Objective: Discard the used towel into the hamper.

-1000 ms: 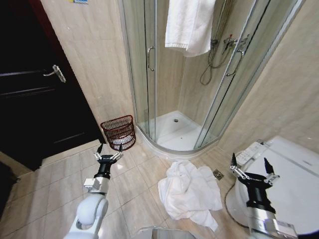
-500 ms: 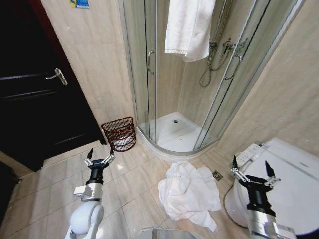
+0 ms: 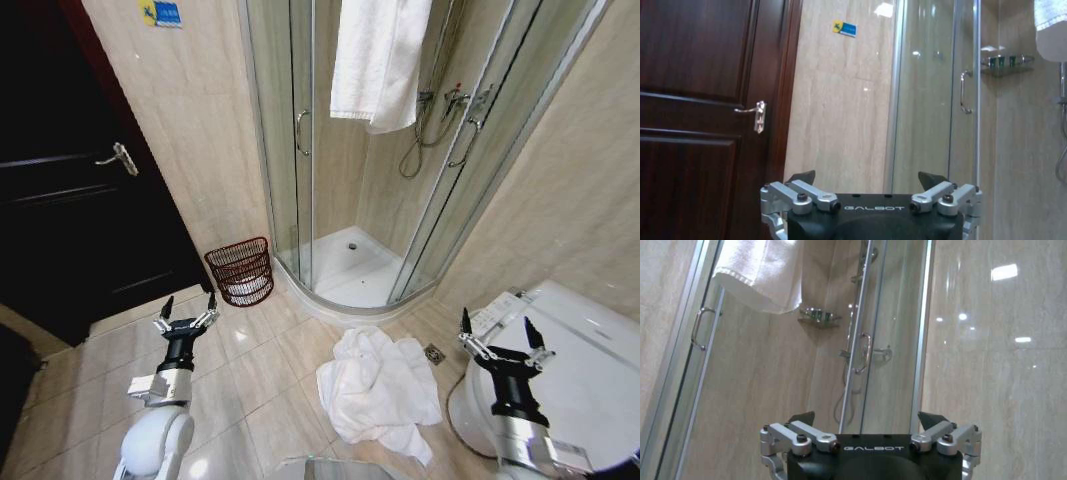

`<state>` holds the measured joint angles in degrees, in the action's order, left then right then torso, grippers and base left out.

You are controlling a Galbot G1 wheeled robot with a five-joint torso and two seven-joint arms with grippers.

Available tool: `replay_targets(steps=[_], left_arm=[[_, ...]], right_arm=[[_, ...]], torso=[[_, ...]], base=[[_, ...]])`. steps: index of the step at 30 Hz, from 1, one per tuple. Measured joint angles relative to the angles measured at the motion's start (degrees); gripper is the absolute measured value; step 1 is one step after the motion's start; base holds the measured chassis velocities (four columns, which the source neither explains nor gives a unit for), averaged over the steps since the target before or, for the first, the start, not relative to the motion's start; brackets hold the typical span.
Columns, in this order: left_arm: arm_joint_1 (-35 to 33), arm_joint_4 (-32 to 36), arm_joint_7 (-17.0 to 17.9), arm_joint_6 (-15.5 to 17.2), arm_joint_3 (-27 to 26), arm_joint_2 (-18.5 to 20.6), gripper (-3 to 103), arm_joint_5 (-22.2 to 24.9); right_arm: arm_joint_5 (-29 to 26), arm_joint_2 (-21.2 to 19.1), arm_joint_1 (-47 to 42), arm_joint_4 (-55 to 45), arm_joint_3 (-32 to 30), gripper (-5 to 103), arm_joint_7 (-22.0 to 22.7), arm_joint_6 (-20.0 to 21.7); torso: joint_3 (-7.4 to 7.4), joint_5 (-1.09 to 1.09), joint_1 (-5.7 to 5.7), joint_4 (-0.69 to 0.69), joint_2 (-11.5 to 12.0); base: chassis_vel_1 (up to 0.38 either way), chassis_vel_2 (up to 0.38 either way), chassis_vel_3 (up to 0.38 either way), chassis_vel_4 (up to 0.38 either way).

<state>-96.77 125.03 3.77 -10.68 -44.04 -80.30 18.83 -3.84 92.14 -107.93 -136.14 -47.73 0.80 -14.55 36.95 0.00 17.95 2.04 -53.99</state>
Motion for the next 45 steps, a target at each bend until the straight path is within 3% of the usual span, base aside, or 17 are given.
replay_targets(steps=[20,27,45], left_arm=[[-0.1,1.4,-0.8,0.4,0.0,0.0,100,-0.8],[0.0,1.0,-0.7,0.0,0.2,1.4,100,0.9],[1.2,3.9,-1.4,1.1,1.2,0.6,100,-2.1]], right_arm=[[-0.7,0.0,0.0,-0.9,-0.7,100,0.0,0.6],[0.0,0.0,0.1,-2.6,-0.6,100,-0.1,1.7],[-1.3,0.0,0.1,-2.6,-0.9,100,-0.2,1.1]], torso=[[2.74,0.0,2.27,0.0,-5.0],[4.2,0.0,3.39,0.01,-7.6],[7.2,0.01,5.85,0.0,-13.0]], base=[[0.0,0.0,0.0,0.0],[0.0,0.0,0.0,0.0],[0.0,0.0,0.0,0.0]])
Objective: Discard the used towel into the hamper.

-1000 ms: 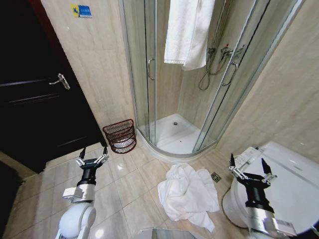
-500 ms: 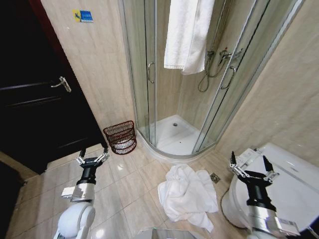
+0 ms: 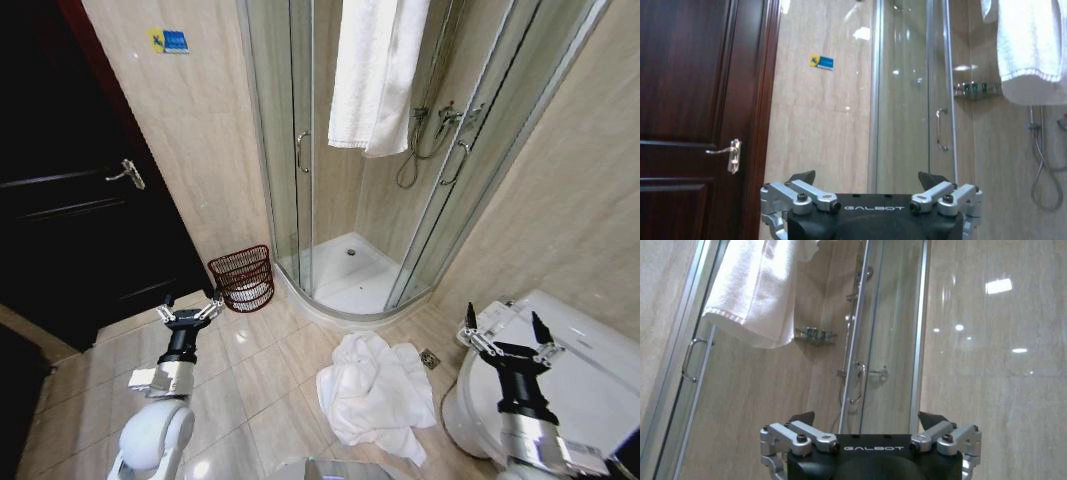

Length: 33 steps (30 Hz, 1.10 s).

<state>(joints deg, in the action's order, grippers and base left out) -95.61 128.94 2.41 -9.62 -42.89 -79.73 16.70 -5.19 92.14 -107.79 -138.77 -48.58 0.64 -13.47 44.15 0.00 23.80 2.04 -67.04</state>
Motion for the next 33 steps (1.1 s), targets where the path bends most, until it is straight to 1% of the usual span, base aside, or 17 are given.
replay_targets(steps=[7,8,11,14,19,22,24,25,27,30,33], left_arm=[[0.0,0.0,-0.4,-0.3,1.5,-1.0,100,-0.9],[0.1,0.2,-0.4,-0.2,2.0,-1.4,100,-1.5],[0.1,0.5,-0.4,-0.1,2.2,-1.6,100,-1.7],[0.3,0.6,-0.5,0.1,2.2,-1.5,100,-1.7],[0.2,0.6,-0.6,0.0,2.0,-1.5,100,-1.7],[-0.1,0.5,-1.3,-0.6,1.8,-1.1,100,-1.6],[-0.1,0.5,-1.3,-0.6,1.7,-1.1,100,-1.6],[0.0,0.4,-1.4,-0.7,1.7,-1.1,100,-1.6],[0.0,0.3,-1.5,-0.7,1.7,-1.1,100,-1.6],[0.8,-1.1,-1.6,-0.6,1.7,-1.0,100,-1.4],[1.1,-1.7,-1.6,-0.6,1.7,-0.9,100,-1.3]], right_arm=[[0.0,0.0,0.6,-1.5,0.3,100,0.0,1.6],[0.0,0.0,0.8,-1.9,0.0,100,-0.1,2.0],[0.0,0.0,0.7,-2.1,-0.1,100,-0.1,2.0],[0.4,0.0,0.2,-2.3,0.0,100,-0.1,2.0],[0.9,0.0,0.1,-2.6,0.0,100,-0.1,2.0],[1.0,0.0,0.6,-2.9,-0.3,100,0.1,2.0],[1.0,0.0,0.7,-2.9,-0.3,100,0.1,2.1],[1.0,0.0,1.0,-3.0,-0.3,100,0.2,2.1],[1.0,0.0,1.0,-3.0,-0.2,100,0.2,2.2],[1.2,0.0,1.1,-3.0,0.1,100,0.2,2.3],[1.2,0.0,1.1,-3.0,0.0,100,0.2,2.3]], torso=[[0.86,0.0,0.76,0.0,-1.6],[1.28,0.0,1.09,0.0,-2.4],[1.53,0.0,1.3,0.0,-2.8],[2.24,0.0,1.91,0.0,-4.2],[2.88,0.0,2.41,0.0,-5.3],[3.53,0.0,2.99,0.0,-6.5],[3.65,0.0,3.09,0.0,-6.8],[4.11,0.0,3.45,0.0,-7.6],[4.24,0.0,3.56,0.0,-7.8],[5.0,0.0,4.18,0.0,-9.2],[5.33,-0.01,4.46,0.0,-9.8]], base=[[0.0,0.0,0.0,0.0],[0.0,0.0,0.0,0.0],[0.0,0.0,0.0,0.0],[0.0,0.0,0.0,0.0],[0.0,0.0,0.0,0.0],[0.0,0.0,0.0,0.0],[0.0,0.0,0.0,0.0],[0.0,0.0,0.0,0.0],[0.0,0.0,0.0,0.0],[0.0,0.0,0.0,0.0],[0.0,0.0,0.0,0.0]])
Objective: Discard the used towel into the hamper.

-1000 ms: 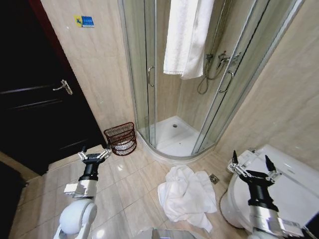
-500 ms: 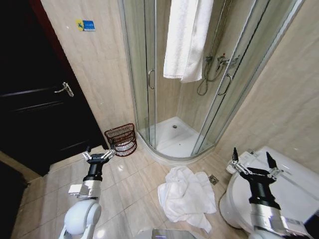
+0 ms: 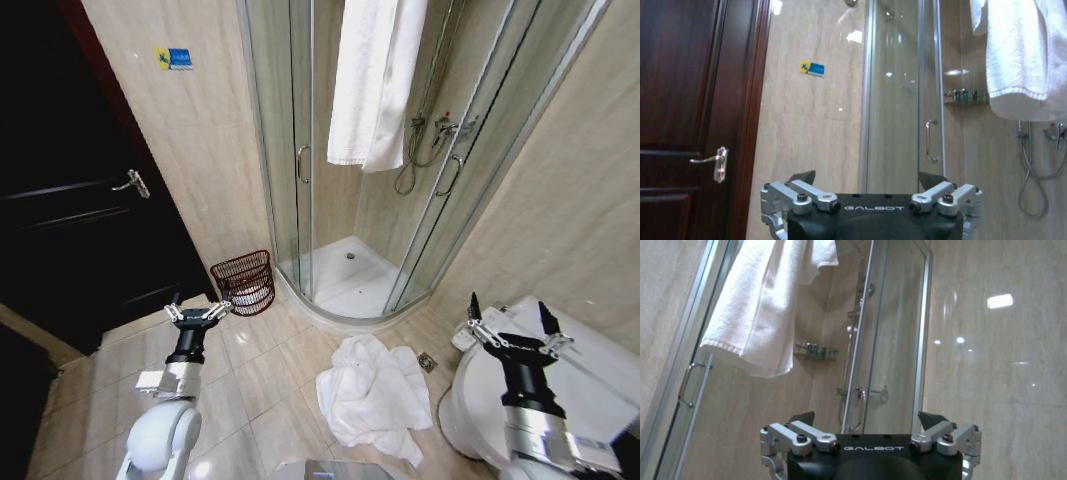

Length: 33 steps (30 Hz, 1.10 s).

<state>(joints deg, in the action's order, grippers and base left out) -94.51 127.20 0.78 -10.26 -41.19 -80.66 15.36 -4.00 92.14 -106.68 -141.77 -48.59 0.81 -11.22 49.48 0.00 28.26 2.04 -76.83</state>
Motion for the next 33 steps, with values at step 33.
replay_targets(steps=[33], left_arm=[[-0.1,1.3,-0.8,0.1,-0.7,0.3,100,0.1]], right_arm=[[0.0,0.0,0.4,0.1,-0.2,100,0.6,-0.2]], torso=[[6.4,0.0,5.42,0.0,-11.8]], base=[[0.0,0.0,0.0,0.0]])
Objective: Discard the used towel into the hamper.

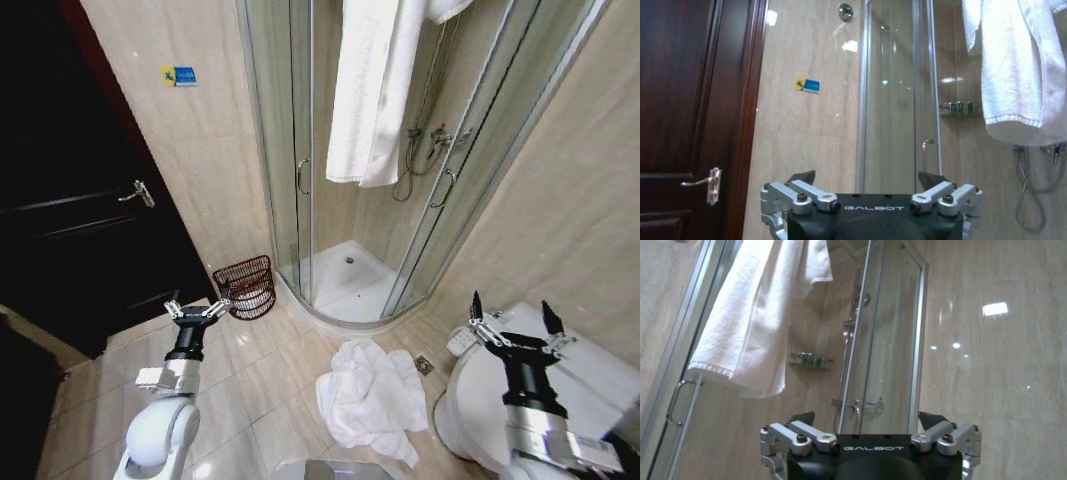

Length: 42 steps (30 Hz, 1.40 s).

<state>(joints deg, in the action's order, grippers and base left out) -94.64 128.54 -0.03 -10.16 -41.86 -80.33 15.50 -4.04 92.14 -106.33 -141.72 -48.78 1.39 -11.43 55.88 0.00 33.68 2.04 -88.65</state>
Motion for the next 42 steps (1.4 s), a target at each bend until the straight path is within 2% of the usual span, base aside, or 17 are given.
replay_targets(steps=[18,22,26,42], left_arm=[[0.6,-1.2,-0.2,0.0,0.0,-0.2,100,-0.1],[0.7,-1.7,-0.1,-1.2,0.0,0.2,100,-0.1],[0.5,-1.8,-0.1,-1.8,-0.2,0.4,100,0.1],[-0.1,-0.8,0.0,-2.3,-0.3,0.3,100,0.4]], right_arm=[[0.0,0.0,0.6,0.7,0.1,100,-0.2,0.3],[0.2,0.0,0.6,0.7,0.2,100,-0.3,0.3],[0.6,0.0,0.5,0.7,0.2,100,-0.4,0.5],[1.6,0.0,0.4,0.1,0.2,100,-0.4,1.2]], torso=[[3.51,0.0,3.06,0.0,-6.6],[4.47,0.0,3.89,0.0,-8.4],[4.82,0.0,4.16,0.0,-9.0],[4.63,0.0,4.0,0.0,-8.6]], base=[[0.0,0.0,0.0,0.0],[0.0,0.0,0.0,0.0],[0.0,0.0,0.0,0.0],[0.012,0.006,-0.007,-0.015]])
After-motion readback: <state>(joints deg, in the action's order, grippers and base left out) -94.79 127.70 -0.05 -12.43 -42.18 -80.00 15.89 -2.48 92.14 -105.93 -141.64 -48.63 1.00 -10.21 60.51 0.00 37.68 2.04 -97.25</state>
